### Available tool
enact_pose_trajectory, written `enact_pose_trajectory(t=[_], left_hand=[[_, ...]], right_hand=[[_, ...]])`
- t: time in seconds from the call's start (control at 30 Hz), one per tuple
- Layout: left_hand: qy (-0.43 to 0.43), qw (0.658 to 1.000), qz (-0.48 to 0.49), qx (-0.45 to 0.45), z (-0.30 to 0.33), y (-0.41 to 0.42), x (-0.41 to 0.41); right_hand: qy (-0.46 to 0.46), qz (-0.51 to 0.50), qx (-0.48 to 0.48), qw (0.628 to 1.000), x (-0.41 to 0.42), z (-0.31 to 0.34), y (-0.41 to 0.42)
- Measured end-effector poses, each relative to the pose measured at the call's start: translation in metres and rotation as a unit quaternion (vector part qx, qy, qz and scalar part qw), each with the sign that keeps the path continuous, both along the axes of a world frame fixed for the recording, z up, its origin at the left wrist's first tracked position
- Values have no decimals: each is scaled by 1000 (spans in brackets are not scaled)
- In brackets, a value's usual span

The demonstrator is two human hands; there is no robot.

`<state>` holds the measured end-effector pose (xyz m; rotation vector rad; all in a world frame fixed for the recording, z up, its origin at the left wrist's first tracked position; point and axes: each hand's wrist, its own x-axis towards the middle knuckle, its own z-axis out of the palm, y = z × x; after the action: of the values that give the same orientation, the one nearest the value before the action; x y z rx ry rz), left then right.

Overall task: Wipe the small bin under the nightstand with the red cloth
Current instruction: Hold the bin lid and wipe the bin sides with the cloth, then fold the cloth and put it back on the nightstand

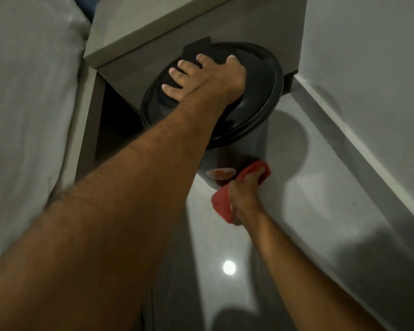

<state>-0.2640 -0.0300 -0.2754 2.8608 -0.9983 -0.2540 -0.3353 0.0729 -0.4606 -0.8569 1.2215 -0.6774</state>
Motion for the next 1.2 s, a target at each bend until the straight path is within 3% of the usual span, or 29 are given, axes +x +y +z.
enact_pose_trajectory(t=[0.1, 0.27, 0.33, 0.43, 0.57, 0.63, 0.67, 0.7, 0.73, 0.77, 0.8, 0.83, 0.87, 0.9, 0.93, 1.03, 1.07, 1.2], left_hand=[[8, 1000, -7, -9, 0, 2, 2], [27, 999, -8, -22, -1, 2, 5], [49, 998, -19, -19, 3, 5, 7], [76, 996, -46, -19, 9, 20, 6], [45, 986, -118, -110, 21, 81, -13], [135, 973, -126, -140, 36, 123, -28], [244, 950, -95, -167, 50, 141, -34], [404, 889, -37, -212, 70, 157, -41], [573, 775, 38, -263, 94, 175, -49], [706, 632, 110, -300, 122, 190, -50], [795, 479, 178, -326, 153, 204, -51], [837, 358, 230, -345, 177, 216, -52], [845, 291, 259, -365, 204, 224, -47], [836, 271, 273, -391, 227, 231, -42], [812, 304, 284, -408, 245, 237, -35], [711, 498, 287, -404, 299, 241, -5], [680, 542, 277, -409, 316, 239, 5], [584, 658, 244, -407, 361, 204, 55]], right_hand=[[-126, -23, 62, 990, 1, 33, -11], [-291, -56, -9, 955, -35, 96, 4], [-362, -130, 76, 920, -64, 110, 10], [-283, -206, 170, 921, -135, 134, 38], [-358, -148, 217, 896, -186, 199, 62], [-382, -111, 187, 898, -177, 240, 57], [-362, -127, 160, 910, -174, 263, 53], [-322, -139, 142, 926, -159, 291, 48], [-316, -132, 165, 925, -143, 313, 42], [-338, -133, 231, 902, -126, 343, 38], [-337, -148, 229, 901, -114, 373, 38], [-320, -163, 212, 909, -103, 397, 38], [-309, -147, 214, 915, -90, 420, 36], [-291, -132, 215, 923, -80, 439, 36], [-266, -124, 211, 932, -74, 450, 36], [-223, -65, 207, 951, -56, 500, 22], [-224, -31, 198, 954, -53, 515, 16], [-126, 94, 137, 978, -37, 548, -32]])
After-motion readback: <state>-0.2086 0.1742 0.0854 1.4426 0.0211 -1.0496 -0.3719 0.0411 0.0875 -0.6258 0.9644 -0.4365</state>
